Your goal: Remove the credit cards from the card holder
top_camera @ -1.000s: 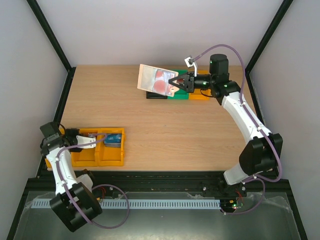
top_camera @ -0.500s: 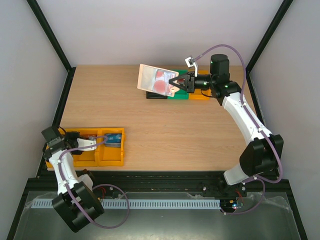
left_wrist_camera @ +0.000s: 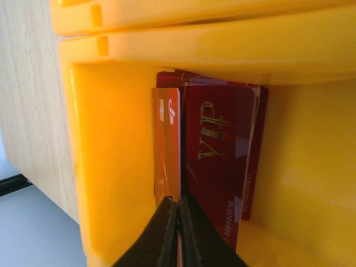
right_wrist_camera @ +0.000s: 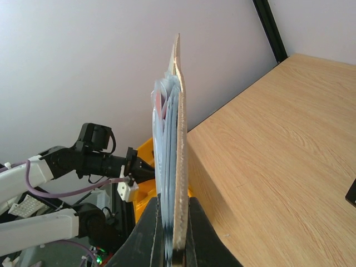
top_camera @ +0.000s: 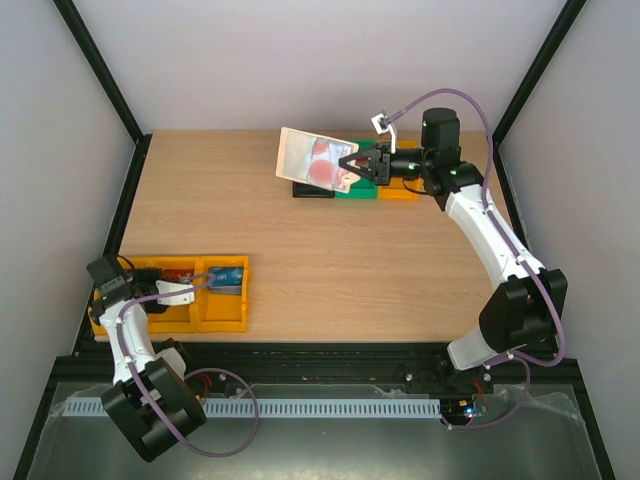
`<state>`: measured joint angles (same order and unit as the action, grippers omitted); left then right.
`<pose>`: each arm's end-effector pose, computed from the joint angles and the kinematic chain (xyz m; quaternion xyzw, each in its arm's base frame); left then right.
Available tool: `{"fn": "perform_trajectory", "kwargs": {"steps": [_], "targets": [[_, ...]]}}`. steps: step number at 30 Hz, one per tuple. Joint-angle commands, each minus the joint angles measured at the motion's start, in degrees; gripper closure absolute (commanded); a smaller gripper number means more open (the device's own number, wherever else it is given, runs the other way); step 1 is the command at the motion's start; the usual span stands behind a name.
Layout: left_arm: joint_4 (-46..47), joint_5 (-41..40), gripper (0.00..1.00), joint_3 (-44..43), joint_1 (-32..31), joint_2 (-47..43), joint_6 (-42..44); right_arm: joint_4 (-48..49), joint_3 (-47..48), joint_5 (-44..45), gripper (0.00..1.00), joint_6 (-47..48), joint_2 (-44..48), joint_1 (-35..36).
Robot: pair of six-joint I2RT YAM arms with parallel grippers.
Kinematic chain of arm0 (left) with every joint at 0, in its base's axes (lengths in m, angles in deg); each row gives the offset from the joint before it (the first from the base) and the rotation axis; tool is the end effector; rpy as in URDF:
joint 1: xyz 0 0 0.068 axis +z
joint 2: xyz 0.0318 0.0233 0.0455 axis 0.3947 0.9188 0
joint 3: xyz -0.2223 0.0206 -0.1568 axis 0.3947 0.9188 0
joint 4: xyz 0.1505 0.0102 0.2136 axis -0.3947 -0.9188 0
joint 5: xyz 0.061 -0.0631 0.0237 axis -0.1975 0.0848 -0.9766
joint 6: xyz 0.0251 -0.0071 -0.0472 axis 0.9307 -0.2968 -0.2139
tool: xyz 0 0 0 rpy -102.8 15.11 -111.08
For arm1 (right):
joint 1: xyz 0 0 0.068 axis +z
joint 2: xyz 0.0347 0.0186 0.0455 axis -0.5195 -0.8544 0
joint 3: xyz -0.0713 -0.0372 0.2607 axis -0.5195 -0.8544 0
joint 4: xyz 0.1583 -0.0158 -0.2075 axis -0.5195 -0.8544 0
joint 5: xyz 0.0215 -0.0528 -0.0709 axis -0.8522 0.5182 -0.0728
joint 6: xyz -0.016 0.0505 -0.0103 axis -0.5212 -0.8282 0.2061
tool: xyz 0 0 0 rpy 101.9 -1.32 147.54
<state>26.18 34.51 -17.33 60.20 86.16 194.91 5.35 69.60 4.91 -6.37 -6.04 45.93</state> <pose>0.1360 0.0807 0.1807 0.6640 0.6460 0.2349 0.2943 0.3170 0.1178 0.3886 -0.3696 0.6368 0.5760 0.3551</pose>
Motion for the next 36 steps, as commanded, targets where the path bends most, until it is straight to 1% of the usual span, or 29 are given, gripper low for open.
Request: {"fn": "perform_trajectory", "kwargs": {"steps": [1, 4, 7, 12, 15, 18, 19, 20, 21, 23, 24, 26, 29, 30, 32, 36], "targets": [[-4.16, -0.04, 0.93, 0.12, 0.32, 0.40, 23.76, 1.71, 0.16, -1.28, 0.98, 0.27, 1.57, -0.42], [-5.14, -0.43, 0.73, -0.12, 0.32, 0.54, 23.98, 1.80, 0.07, -1.28, 0.98, 0.19, 1.46, -0.50], [-7.10, -1.37, 0.58, -1.54, 0.38, 0.99, 23.22, 1.77, 0.15, -1.28, 0.98, 0.19, 1.61, -0.51], [-7.78, -2.10, 0.40, -4.73, 0.45, 2.37, 21.46, 2.08, 0.11, -1.55, 0.98, -0.09, 1.56, -0.49], [-10.88, -2.94, 0.28, -7.52, 0.45, 2.99, 21.41, 2.47, 0.46, -1.89, 0.98, -0.29, 1.71, -0.51], [-18.88, -3.46, 0.19, -11.55, 0.44, 2.82, 20.79, 2.50, 0.21, -2.14, 0.98, -0.24, 1.76, -0.58], [-23.25, -3.11, 0.17, -13.24, 0.41, 2.69, 19.25, 2.54, -0.01, -2.15, 0.98, -0.25, 1.76, -0.57], [-25.73, -2.65, 0.15, -15.23, 0.14, 2.52, 16.12, 2.61, -0.20, -2.16, 0.98, -0.35, 1.87, -0.60], [-27.57, -1.87, 0.15, -16.61, -0.30, 2.35, 10.71, 2.67, -0.40, -2.16, 0.98, -0.40, 2.04, -0.60], [-29.44, -1.10, 0.14, -18.95, -1.67, 1.99, -3.85, 3.23, -1.00, -2.16, 0.98, -0.62, 2.59, -0.57], [-30.85, -1.03, 0.15, -20.08, -1.92, 2.07, -9.68, 3.50, -1.09, -2.04, 0.98, -0.80, 2.80, -0.64], [-34.75, -0.16, 0.17, -21.85, -1.97, 1.76, -17.59, 3.62, -1.14, -2.00, 0.98, -1.11, 2.87, -0.65], [-39.80, 0.43, 0.25, -22.29, -2.96, 1.39, -25.51, 4.26, -1.00, -1.94, 0.98, -1.90, 2.29, -0.57], [-40.41, -0.35, 0.29, -22.23, -3.84, 1.86, -28.52, 4.33, -0.71, -1.98, 0.98, -2.16, 2.03, -0.59], [-40.96, -1.85, 0.41, -22.35, -4.83, 3.70, -33.74, 4.34, 0.02, -2.11, 0.98, -2.48, 1.67, -0.63], [-43.63, -4.86, 0.63, -22.17, -5.07, 6.99, -36.08, 4.41, -0.33, -2.18, 0.98, -2.56, 2.38, -0.57]]}}
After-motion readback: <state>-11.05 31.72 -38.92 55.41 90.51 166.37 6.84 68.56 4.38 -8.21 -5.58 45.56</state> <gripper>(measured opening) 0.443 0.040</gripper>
